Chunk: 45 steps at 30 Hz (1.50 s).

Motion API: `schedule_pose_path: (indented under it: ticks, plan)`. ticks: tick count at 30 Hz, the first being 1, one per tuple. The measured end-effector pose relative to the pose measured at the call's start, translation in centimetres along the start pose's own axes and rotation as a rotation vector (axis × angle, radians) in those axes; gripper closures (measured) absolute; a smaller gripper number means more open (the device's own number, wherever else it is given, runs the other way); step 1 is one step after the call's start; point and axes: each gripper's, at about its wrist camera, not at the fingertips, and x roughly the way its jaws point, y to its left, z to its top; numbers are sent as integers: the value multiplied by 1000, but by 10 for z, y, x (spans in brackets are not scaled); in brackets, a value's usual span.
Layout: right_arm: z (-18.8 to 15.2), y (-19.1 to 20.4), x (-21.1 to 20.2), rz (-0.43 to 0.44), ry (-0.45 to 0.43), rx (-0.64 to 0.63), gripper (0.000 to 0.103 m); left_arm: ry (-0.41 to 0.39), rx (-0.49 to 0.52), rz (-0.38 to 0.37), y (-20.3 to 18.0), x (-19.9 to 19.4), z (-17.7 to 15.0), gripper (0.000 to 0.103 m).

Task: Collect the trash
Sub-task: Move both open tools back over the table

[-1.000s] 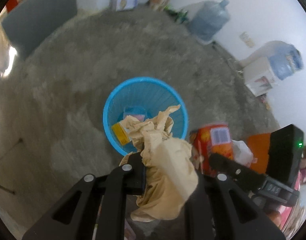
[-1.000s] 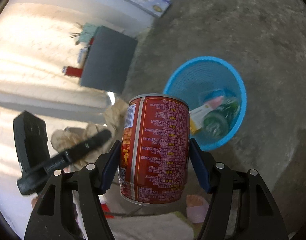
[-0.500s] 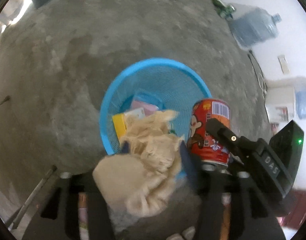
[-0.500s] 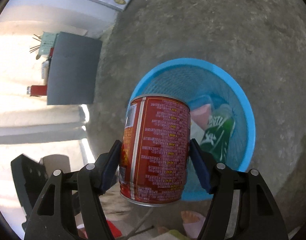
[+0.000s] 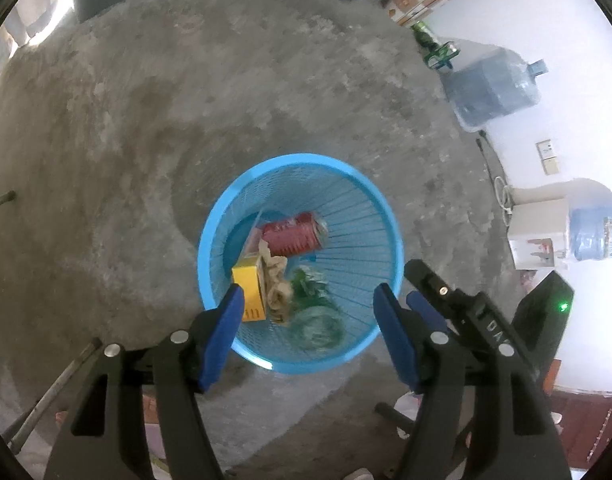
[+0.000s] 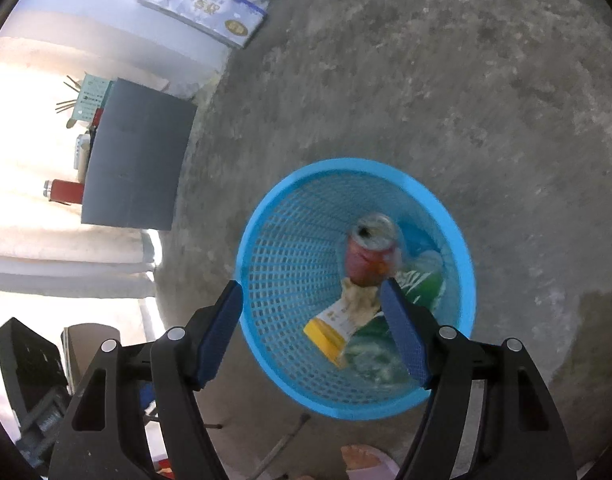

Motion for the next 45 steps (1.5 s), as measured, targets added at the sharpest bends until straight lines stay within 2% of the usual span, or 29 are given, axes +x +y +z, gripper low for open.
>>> schedule_pose_path:
  ticks: [7,12,14,17,21,24,28,37,45]
  plan:
    - [-22,6,-40,35,-53,-56,34,-43,23,-84,-6,-63,-15,37]
    - [-54,20,-87,76,-97,-139,34,-155,64,-146,7,-146,-41,36]
    - [-69,27,-104,82,-111,-173,34,-201,82,-167,16,-177,-54,34]
    - [-93,41,-129,101,-127,-225,27,-271,121,-190,35,-228,-82,32]
    - [-130,69,-160,138,-147,-309,22,-350,130,-218,70,-290,-132,28]
    - [-152,90,-176,172,-158,-369,19,-449,155,-164,94,-328,-175,22]
    - [-187,130,-190,239,-143,-489,17,-578,150,-36,133,-361,-233,17]
    - [-254,213,-186,258,-52,-766,11,-712,-50,68,238,-395,-332,13]
    - [-312,261,-164,262,67,-895,10,-780,-198,211,311,-419,-386,12]
